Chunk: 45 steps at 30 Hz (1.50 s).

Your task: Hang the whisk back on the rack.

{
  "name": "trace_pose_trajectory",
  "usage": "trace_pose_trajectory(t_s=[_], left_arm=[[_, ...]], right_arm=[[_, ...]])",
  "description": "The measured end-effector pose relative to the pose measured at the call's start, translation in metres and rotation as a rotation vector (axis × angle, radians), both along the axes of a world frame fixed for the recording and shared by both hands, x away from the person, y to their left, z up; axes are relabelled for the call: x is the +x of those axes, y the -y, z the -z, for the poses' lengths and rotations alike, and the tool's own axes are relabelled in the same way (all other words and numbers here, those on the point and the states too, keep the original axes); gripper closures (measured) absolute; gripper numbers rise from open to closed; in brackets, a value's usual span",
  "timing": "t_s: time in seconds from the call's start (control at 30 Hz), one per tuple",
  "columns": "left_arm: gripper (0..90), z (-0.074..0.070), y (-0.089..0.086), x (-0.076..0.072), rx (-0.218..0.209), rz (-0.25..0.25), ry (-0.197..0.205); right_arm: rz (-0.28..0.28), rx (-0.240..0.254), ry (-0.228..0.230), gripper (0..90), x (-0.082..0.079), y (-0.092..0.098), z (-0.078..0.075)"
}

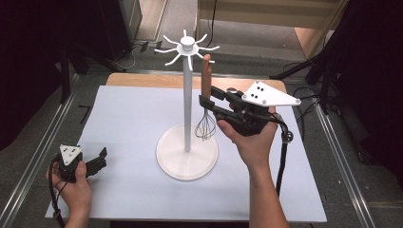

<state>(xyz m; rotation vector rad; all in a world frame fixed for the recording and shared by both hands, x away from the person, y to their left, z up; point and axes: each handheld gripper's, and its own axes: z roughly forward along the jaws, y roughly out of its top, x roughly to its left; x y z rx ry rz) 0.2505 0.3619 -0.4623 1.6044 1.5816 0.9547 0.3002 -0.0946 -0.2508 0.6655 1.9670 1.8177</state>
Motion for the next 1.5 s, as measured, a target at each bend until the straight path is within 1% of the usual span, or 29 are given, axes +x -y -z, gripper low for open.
trace_pose_trajectory(t_s=[0.07, 0.13, 0.17, 0.2, 0.23, 0.3, 0.37, 0.4, 0.47, 0.5, 0.53, 0.57, 0.63, 0.67, 0.7, 0.73, 0.77, 0.8, 0.83, 0.87, 1.03, 1.07, 1.1, 1.23, 1.33, 1.37, 1.4, 1.47, 1.5], left_arm=[[13.6, 0.0, 0.0, 0.0, 0.001, 0.0, 0.001], [13.6, 0.0, 0.0, 0.0, -0.002, -0.001, 0.001], [13.6, 0.0, 0.0, 0.0, 0.0, -0.001, -0.001], [13.6, 0.0, 0.0, 0.0, 0.0, -0.001, -0.001], [13.6, 0.0, 0.0, 0.0, 0.0, -0.002, -0.001], [13.6, 0.0, 0.0, 0.0, 0.0, -0.001, -0.001], [13.6, 0.0, 0.0, 0.0, 0.0, -0.002, -0.001], [13.6, 0.0, 0.0, 0.0, 0.0, -0.002, -0.001], [13.6, 0.0, 0.0, 0.0, 0.0, -0.001, 0.001], [13.6, 0.0, 0.0, 0.0, 0.0, -0.001, 0.001], [13.6, 0.0, 0.0, 0.0, 0.001, 0.0, 0.0], [13.6, 0.0, 0.0, 0.0, 0.002, 0.0, -0.001], [13.6, 0.0, 0.0, 0.0, 0.001, 0.0, 0.0], [13.6, 0.0, 0.0, 0.0, 0.002, 0.0, 0.0], [13.6, 0.0, 0.0, 0.0, 0.003, 0.0, 0.0], [13.6, 0.0, 0.0, 0.0, 0.004, 0.001, 0.0], [13.6, 0.0, 0.0, 0.0, 0.006, 0.002, -0.001], [13.6, 0.0, 0.001, 0.0, 0.005, 0.0, 0.0], [13.6, 0.0, 0.001, 0.0, 0.005, 0.0, -0.001], [13.6, 0.0, 0.001, 0.0, 0.005, -0.001, -0.001], [13.6, 0.0, 0.001, 0.0, 0.005, -0.001, 0.0], [13.6, 0.0, 0.001, 0.0, 0.006, 0.001, 0.0], [13.6, 0.0, 0.0, 0.0, 0.005, 0.001, 0.001], [13.6, 0.0, 0.0, 0.0, 0.005, 0.001, 0.001], [13.6, 0.0, 0.0, 0.0, 0.003, 0.0, 0.001], [13.6, 0.0, 0.0, 0.0, 0.004, 0.001, 0.001], [13.6, 0.0, 0.0, 0.0, 0.004, 0.001, 0.001], [13.6, 0.0, 0.0, 0.0, 0.004, 0.0, 0.002], [13.6, 0.0, 0.0, 0.0, 0.004, 0.001, 0.002]], right_arm=[[0.001, 0.005, 0.018, 57.8, -0.001, 0.002, 0.002], [0.0, 0.008, 0.018, 56.1, -0.002, 0.002, 0.002], [0.01, 0.015, 0.029, 51.9, -0.004, 0.004, 0.003], [0.01, 0.015, 0.029, 51.9, -0.004, 0.004, 0.003], [0.024, 0.028, 0.039, 48.1, -0.005, 0.008, 0.004], [0.03, 0.034, 0.045, 45.7, -0.006, 0.009, 0.004], [0.058, 0.033, 0.061, 38.5, -0.008, 0.014, 0.007], [0.058, 0.033, 0.061, 38.5, -0.008, 0.014, 0.007], [0.093, 0.016, 0.078, 34.1, -0.008, 0.016, 0.009], [0.131, 0.005, 0.086, 30.4, -0.008, 0.019, 0.013], [0.131, 0.005, 0.086, 30.4, -0.008, 0.019, 0.013], [0.151, 0.007, 0.079, 27.6, -0.008, 0.023, 0.016], [0.165, 0.006, 0.078, 26.4, -0.008, 0.024, 0.018], [0.193, 0.002, 0.069, 22.3, -0.007, 0.027, 0.022], [0.193, 0.002, 0.069, 22.3, -0.007, 0.027, 0.022], [0.214, -0.007, 0.057, 19.7, -0.006, 0.03, 0.026], [0.214, -0.007, 0.057, 19.7, -0.006, 0.03, 0.026], [0.219, -0.007, 0.043, 19.2, -0.006, 0.031, 0.028], [0.228, -0.011, 0.036, 18.9, -0.005, 0.033, 0.033], [0.228, -0.011, 0.036, 18.9, -0.005, 0.033, 0.033], [0.238, 0.001, 0.023, 17.6, -0.001, 0.04, 0.047], [0.249, 0.005, 0.018, 17.3, 0.002, 0.043, 0.054], [0.249, 0.005, 0.018, 17.3, 0.002, 0.043, 0.054], [0.279, 0.017, -0.016, 16.3, 0.007, 0.047, 0.069], [0.32, -0.01, -0.017, 16.0, 0.008, 0.05, 0.079], [0.327, -0.022, -0.027, 16.0, 0.008, 0.052, 0.085], [0.327, -0.022, -0.027, 16.0, 0.008, 0.052, 0.085], [0.337, -0.032, -0.035, 16.0, 0.008, 0.055, 0.091], [0.35, -0.032, -0.045, 15.9, 0.008, 0.059, 0.098]])
